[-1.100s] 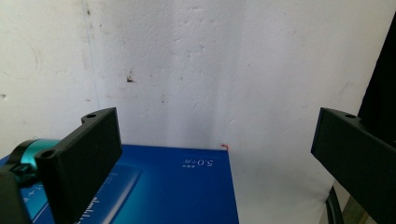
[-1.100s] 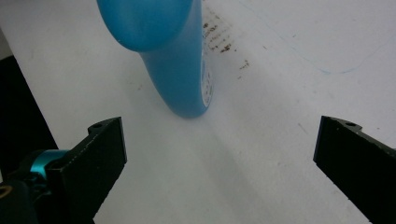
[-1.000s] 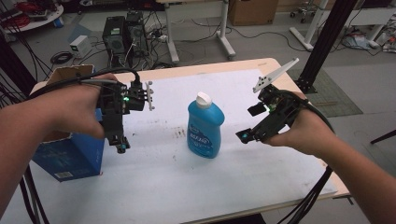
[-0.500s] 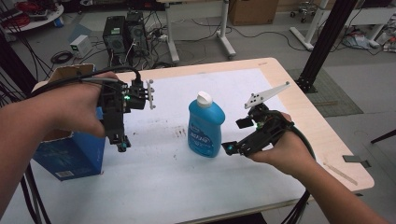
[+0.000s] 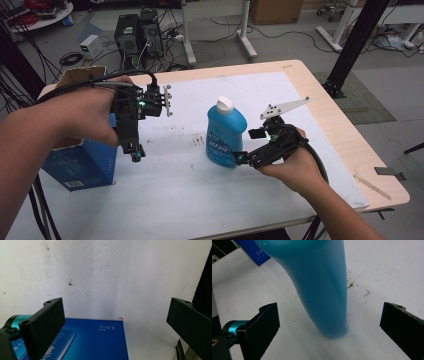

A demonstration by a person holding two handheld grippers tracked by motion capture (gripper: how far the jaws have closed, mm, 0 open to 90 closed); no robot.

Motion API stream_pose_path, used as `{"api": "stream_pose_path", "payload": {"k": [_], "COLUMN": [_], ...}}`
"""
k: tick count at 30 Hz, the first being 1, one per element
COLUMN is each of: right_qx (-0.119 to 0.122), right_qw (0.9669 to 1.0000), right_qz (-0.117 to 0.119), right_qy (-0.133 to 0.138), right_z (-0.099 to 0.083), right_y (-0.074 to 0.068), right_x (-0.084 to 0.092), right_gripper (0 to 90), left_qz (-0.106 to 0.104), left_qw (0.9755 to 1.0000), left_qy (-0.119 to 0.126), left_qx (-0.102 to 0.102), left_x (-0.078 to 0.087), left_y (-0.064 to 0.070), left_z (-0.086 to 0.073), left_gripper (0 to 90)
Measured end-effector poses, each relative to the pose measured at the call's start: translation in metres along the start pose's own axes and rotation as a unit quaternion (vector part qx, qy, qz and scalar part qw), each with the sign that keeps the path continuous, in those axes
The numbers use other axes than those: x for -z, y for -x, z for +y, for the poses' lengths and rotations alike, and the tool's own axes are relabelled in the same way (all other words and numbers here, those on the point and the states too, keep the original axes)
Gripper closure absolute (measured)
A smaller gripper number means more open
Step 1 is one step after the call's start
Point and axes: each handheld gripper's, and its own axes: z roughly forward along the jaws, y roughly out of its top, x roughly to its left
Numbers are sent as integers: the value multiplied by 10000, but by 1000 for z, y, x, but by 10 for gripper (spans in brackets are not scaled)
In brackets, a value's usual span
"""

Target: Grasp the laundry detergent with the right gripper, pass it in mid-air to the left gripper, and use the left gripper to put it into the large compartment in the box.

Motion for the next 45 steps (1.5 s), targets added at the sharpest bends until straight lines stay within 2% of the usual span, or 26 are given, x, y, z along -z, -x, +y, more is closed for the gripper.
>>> {"api": "stream_pose_path", "payload": {"k": [10, 18, 27, 33, 38, 42, 45], "right_qx": [55, 202, 293, 262, 286, 294, 326], "right_qw": [9999, 9996, 9991, 9985, 9982, 9976, 9971], "right_qz": [24, 20, -3, -49, -90, -117, -106], "right_qy": [100, 182, 312, 479, 527, 621, 679], "right_z": [4, 12, 14, 13, 11, 11, 11], "right_y": [-1, -3, -5, -5, -6, -6, -6], "right_x": [-15, -26, -33, -35, -39, -39, -39], "right_gripper": [15, 15, 23, 37, 55, 122, 124], "left_qz": [2, -1, -9, -6, -7, 2, -4], "left_qw": [10000, 10000, 10000, 10000, 10000, 10000, 10000], "left_qy": [-7, -7, -7, -14, -8, -3, -2], "left_qx": [28, 51, 67, 57, 62, 85, 85], "left_x": [0, -1, -1, -2, -1, -1, -2], "left_y": [-1, -1, -2, -2, -2, -2, -2], "left_z": [-4, -6, -7, -6, -7, -8, -9], "left_gripper": [17, 17, 17, 17, 17, 17, 17]}}
